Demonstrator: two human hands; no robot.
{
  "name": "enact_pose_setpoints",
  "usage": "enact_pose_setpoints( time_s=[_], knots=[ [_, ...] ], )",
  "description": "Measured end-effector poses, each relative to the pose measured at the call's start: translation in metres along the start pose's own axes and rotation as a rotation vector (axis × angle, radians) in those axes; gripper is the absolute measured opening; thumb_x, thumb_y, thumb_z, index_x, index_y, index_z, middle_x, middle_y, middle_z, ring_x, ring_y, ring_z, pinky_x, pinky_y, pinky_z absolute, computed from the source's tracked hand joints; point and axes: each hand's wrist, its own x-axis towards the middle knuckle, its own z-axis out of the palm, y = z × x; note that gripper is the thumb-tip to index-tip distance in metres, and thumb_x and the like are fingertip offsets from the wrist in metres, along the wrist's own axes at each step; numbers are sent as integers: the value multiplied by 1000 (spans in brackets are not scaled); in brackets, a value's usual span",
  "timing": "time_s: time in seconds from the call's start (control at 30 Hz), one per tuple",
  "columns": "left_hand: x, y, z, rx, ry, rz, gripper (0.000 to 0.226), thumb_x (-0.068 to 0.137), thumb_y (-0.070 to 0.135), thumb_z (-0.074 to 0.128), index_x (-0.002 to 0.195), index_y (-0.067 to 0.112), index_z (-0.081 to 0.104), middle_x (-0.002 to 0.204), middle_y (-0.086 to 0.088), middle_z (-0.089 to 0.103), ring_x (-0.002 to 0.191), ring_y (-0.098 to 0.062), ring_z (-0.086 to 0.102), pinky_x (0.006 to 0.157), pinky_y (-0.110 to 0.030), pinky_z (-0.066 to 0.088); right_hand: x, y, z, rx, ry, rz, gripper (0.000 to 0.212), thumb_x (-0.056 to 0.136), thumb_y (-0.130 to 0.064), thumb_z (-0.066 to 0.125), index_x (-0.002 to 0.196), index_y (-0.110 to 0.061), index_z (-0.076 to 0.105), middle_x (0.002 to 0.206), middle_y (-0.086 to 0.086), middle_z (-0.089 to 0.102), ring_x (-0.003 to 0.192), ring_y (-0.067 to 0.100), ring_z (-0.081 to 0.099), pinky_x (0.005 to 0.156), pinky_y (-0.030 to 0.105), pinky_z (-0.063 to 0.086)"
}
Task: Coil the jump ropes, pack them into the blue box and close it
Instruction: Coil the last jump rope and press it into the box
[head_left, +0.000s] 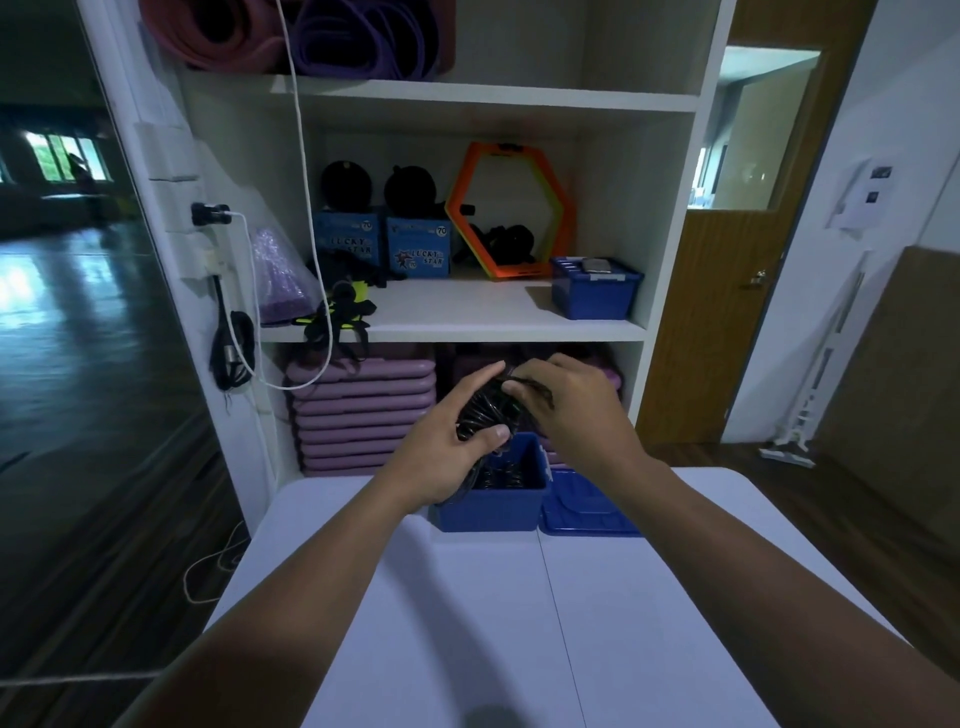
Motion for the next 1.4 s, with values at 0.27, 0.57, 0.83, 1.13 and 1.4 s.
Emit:
enact_pose_setpoints(
  time_s=[0.27, 0.57, 0.83, 1.13, 1.4],
  knots=[
    [0, 5, 1, 6, -12, 38, 68, 98, 32, 61, 145, 64, 23, 146, 32, 32, 131, 11, 33, 103, -18, 32, 2, 4, -15, 573, -162, 328, 18, 95, -25, 61, 104, -14, 72, 85, 7, 73, 78, 22, 70, 68, 31, 61],
    [3, 6, -3, -54, 39, 97, 54, 97, 22, 63, 139, 50, 45, 127, 14, 61, 109, -7, 64, 94, -42, 56, -1, -2, -19, 1030, -167, 585, 20, 93, -13, 62, 105, 2, 68, 84, 11, 68, 74, 20, 63, 68, 28, 55],
    [3, -4, -10, -94, 88, 76, 41, 96, 19, 64, 129, 39, 52, 108, -2, 67, 94, -18, 71, 87, -49, 58, -5, -17, -7, 968, -191, 634, 21, 102, -13, 47, 108, -16, 66, 109, 13, 68, 108, 29, 62, 101, 43, 47],
    [-2, 0, -24, -195, 104, 101, 37, 96, 20, 64, 123, 44, 55, 107, 20, 64, 105, -20, 67, 94, -52, 54, 2, -14, -16, 1155, -34, 677, 24, 92, -3, 62, 115, 2, 62, 102, 22, 66, 103, 36, 67, 90, 36, 57],
    [-7, 2, -42, -293, 81, 159, 50, 96, 24, 59, 135, 54, 51, 141, 18, 55, 133, -8, 50, 110, -31, 41, 12, -22, -27, 1468, -231, 819, 11, 94, -3, 57, 101, 1, 65, 90, 13, 68, 79, 18, 71, 59, 19, 58]
  ],
)
